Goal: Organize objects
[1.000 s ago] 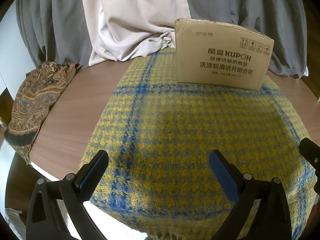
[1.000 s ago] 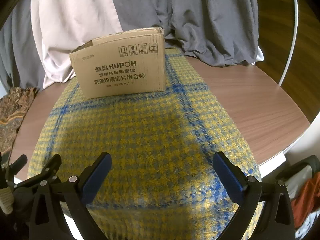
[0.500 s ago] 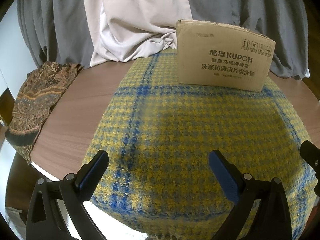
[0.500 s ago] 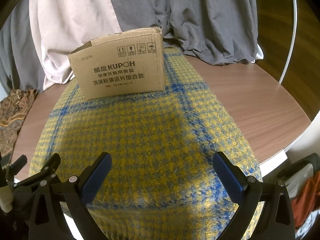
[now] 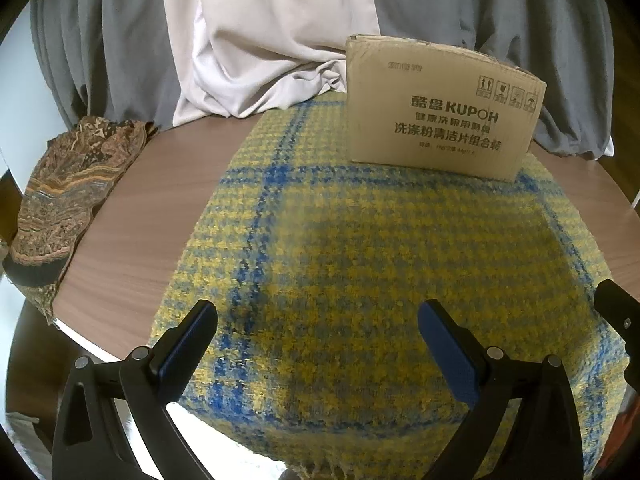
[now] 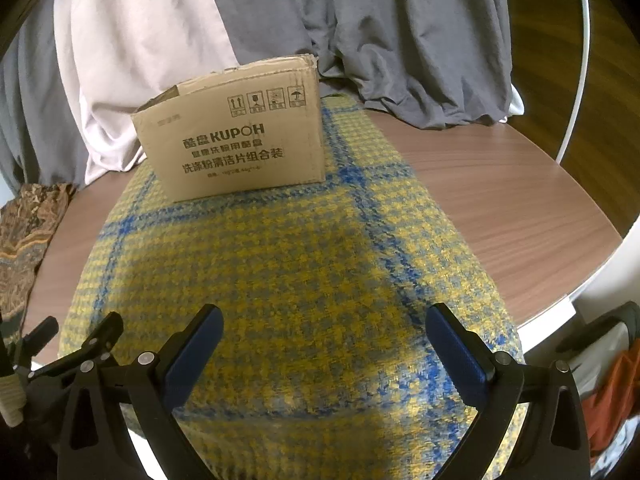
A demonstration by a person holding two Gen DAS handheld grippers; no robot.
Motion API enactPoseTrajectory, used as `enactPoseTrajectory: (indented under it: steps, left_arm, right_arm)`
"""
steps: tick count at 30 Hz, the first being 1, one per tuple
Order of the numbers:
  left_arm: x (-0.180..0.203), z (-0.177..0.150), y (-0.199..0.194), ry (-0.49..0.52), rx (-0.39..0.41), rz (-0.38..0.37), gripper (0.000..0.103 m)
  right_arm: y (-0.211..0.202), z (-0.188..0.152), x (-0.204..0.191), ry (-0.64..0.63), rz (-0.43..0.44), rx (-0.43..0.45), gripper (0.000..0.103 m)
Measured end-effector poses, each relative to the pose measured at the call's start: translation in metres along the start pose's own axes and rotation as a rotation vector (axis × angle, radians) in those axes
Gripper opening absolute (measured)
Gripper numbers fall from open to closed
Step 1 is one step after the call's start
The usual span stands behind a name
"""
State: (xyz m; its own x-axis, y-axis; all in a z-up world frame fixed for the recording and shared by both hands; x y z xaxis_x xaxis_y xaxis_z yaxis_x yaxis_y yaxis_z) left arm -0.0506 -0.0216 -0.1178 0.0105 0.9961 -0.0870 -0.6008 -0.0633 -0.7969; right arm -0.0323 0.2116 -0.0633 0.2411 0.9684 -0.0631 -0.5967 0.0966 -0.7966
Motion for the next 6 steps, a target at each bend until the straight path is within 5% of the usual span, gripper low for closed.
enactPoseTrajectory:
  steps: [6]
  left_arm:
    - [0.0001, -0.0013, 0.0021, 0.004, -0.012, -0.011, 0.102]
  right_arm:
    - [0.0007, -0.0007, -0.0003, 0.001, 0.002, -0.002, 0.102]
Point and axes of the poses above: each gripper's, at about its wrist camera, not at the fingertips, and y roughly the way its jaws point, x to its right, z to its top, the point moved 9 cm from there along y, roughly the way its jaws point, and after that the axes turned 5 degrees about -x, right-handed, at the moved point
